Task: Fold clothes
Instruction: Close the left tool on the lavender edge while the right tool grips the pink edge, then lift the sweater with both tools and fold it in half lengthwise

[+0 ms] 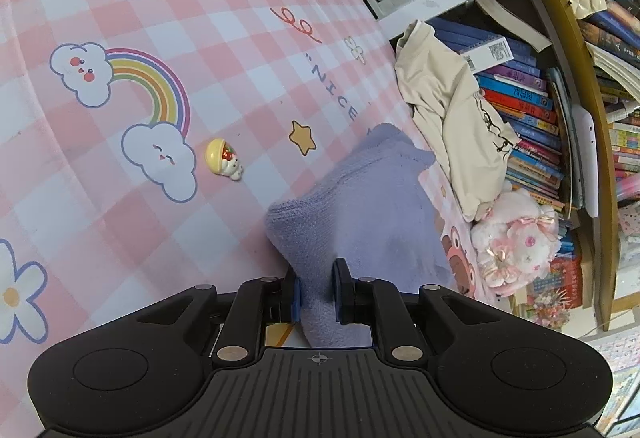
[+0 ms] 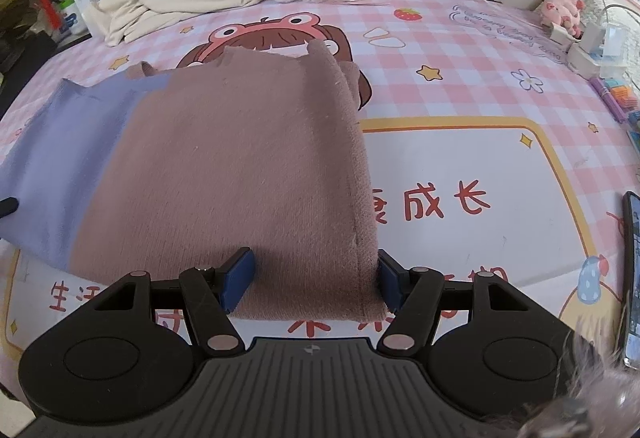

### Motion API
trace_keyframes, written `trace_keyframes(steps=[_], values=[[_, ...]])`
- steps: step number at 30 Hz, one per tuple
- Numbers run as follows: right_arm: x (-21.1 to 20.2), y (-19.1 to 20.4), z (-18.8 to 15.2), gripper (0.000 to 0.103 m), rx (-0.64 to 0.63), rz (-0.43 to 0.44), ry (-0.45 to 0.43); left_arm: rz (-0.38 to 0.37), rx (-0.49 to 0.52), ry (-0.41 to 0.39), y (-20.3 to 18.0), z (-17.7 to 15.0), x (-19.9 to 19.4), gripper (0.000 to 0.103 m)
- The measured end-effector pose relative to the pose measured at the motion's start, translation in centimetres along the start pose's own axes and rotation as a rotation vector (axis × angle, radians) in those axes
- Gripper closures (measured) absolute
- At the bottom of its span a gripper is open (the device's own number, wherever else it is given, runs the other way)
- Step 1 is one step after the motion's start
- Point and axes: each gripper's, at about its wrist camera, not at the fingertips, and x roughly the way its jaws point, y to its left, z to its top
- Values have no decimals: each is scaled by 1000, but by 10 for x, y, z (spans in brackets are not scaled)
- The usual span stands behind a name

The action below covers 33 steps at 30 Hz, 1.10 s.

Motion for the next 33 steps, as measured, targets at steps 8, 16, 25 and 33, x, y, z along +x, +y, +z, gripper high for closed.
trace_keyframes(steps=[8, 16, 25, 33], values=[[-6, -13, 13, 41, -124, 65, -47, 36, -2, -65, -6, -9, 0, 89], [2, -36, 28, 59, -176, 197, -43, 97, 22, -127, -16, -19, -2, 89], [17, -52, 34, 68, -217, 356, 6, 84, 151, -210, -55, -30, -24, 94], [24, -64, 39, 68, -241, 446, 17, 32, 437, -286, -139, -68, -58, 94]])
